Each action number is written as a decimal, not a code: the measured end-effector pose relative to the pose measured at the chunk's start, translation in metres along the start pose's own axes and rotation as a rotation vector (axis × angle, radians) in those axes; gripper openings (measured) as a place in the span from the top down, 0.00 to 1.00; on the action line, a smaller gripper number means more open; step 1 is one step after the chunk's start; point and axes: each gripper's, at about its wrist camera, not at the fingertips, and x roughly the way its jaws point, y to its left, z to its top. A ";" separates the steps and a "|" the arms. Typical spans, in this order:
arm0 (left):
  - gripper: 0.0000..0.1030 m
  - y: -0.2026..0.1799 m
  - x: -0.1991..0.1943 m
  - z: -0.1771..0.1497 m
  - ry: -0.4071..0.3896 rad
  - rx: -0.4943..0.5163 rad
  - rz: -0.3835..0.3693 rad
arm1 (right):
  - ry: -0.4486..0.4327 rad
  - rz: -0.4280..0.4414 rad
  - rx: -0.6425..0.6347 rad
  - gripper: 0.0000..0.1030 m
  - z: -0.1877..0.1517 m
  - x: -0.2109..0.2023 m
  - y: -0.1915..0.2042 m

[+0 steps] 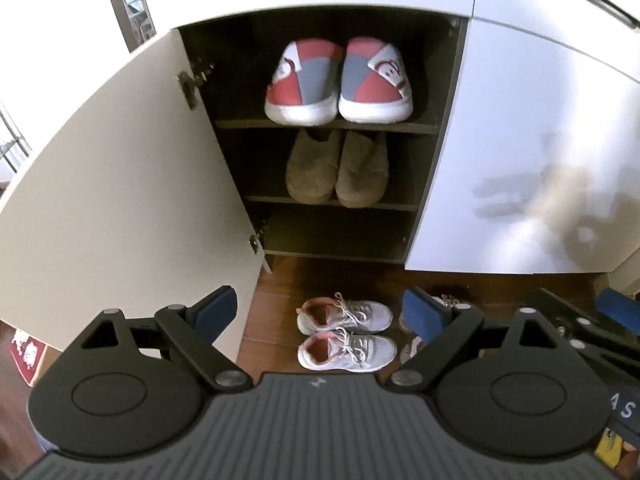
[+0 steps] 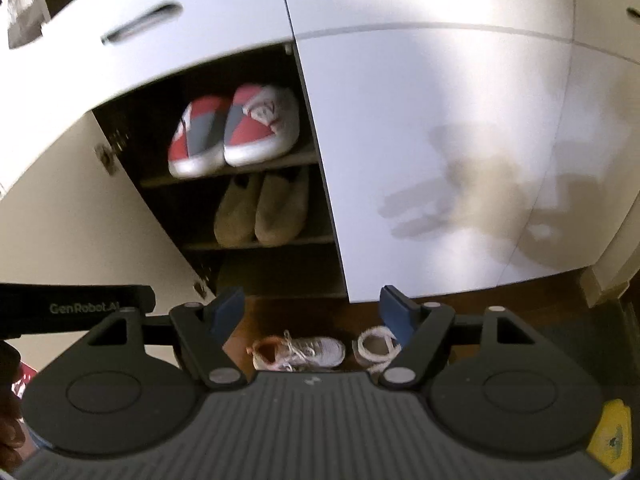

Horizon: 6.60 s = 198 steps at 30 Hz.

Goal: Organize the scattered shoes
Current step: 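Withdraw the right gripper from the cabinet toward the white sneakers, then grasp both white-pink sneakers together by their heels with the right gripper, then lift the sneaker pair into the cabinet below the suede slippers, then set the sneakers on the bottom shelf and open the right gripper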

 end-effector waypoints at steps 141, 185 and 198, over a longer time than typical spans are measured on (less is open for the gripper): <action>0.08 -0.043 0.593 -0.162 -0.212 0.177 -0.081 | -0.192 0.183 -0.570 0.36 -0.100 0.497 -0.014; 0.51 -0.015 0.537 -0.159 -0.243 0.236 -0.023 | -0.018 0.234 -0.562 0.75 -0.184 0.542 -0.019; 0.50 -0.018 0.557 -0.142 -0.259 0.311 0.008 | -0.028 0.220 -0.523 0.75 -0.182 0.539 -0.011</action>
